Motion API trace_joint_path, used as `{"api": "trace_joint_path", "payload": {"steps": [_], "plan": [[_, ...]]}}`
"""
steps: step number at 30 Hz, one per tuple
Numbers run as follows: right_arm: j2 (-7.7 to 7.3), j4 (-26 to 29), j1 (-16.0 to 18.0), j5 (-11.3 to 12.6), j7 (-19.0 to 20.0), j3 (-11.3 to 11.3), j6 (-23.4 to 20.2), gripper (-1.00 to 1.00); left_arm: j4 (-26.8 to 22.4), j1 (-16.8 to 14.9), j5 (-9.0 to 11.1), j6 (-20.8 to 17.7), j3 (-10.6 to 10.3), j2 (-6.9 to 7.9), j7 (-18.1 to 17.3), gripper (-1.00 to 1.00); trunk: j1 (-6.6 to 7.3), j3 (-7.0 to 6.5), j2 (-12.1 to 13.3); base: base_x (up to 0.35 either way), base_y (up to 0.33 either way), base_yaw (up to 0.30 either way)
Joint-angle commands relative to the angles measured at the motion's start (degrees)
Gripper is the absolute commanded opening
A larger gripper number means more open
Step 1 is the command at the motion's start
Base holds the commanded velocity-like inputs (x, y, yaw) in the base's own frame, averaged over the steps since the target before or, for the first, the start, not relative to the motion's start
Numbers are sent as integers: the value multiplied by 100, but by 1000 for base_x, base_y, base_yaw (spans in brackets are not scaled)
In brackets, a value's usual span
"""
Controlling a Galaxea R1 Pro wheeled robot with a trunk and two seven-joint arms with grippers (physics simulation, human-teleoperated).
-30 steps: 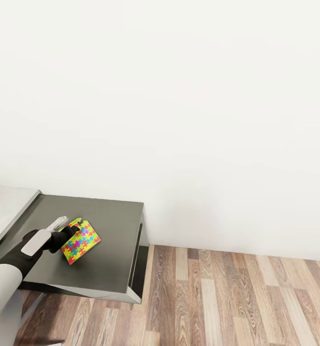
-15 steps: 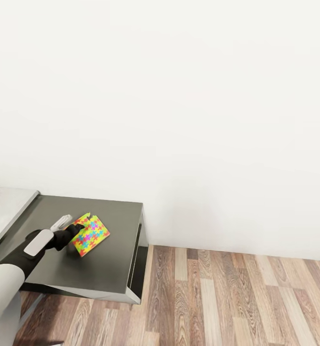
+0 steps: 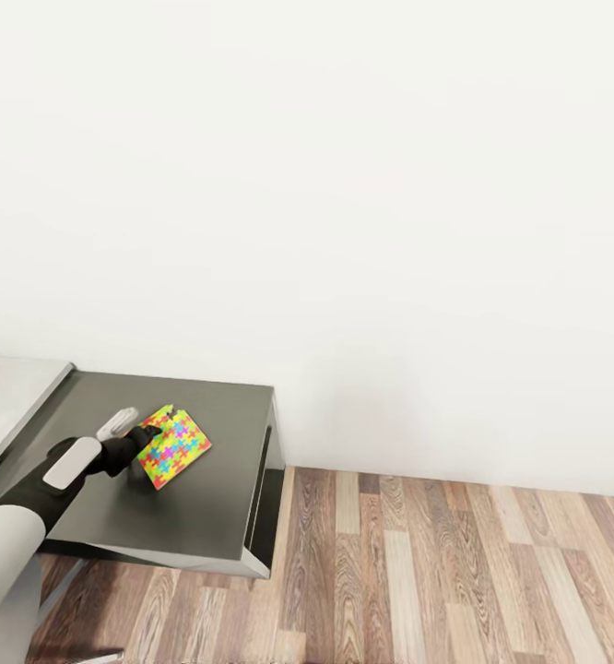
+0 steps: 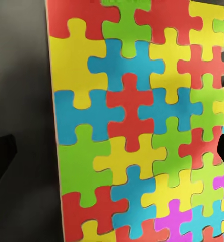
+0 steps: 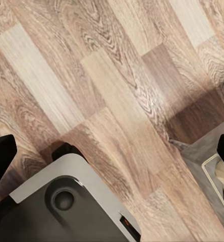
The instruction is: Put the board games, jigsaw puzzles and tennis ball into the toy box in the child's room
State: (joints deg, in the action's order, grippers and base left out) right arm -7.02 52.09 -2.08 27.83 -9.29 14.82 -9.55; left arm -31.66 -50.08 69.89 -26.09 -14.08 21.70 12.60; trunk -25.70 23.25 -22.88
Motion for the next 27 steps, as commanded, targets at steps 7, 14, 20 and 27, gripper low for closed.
{"api": "trace_joint_path", "payload": {"steps": [7, 14, 20, 27], "plan": [[-1, 14, -3, 47, -31, -5, -30, 100, 134, 7, 147, 25, -33, -236, 50, 100, -8, 49, -4, 0, 0, 0], [-1, 12, -3, 45, -30, -5, -30, 100, 134, 7, 147, 19, -33, -236, 50, 100, -8, 55, -4, 0, 0, 0], [-1, 15, -3, 46, -29, -5, -30, 100, 134, 7, 147, 17, -33, -236, 50, 100, -8, 70, -4, 0, 0, 0], [-1, 15, -3, 47, -30, -5, -30, 100, 134, 7, 147, 17, -34, -236, 50, 100, -8, 71, -4, 0, -67, -29]]}}
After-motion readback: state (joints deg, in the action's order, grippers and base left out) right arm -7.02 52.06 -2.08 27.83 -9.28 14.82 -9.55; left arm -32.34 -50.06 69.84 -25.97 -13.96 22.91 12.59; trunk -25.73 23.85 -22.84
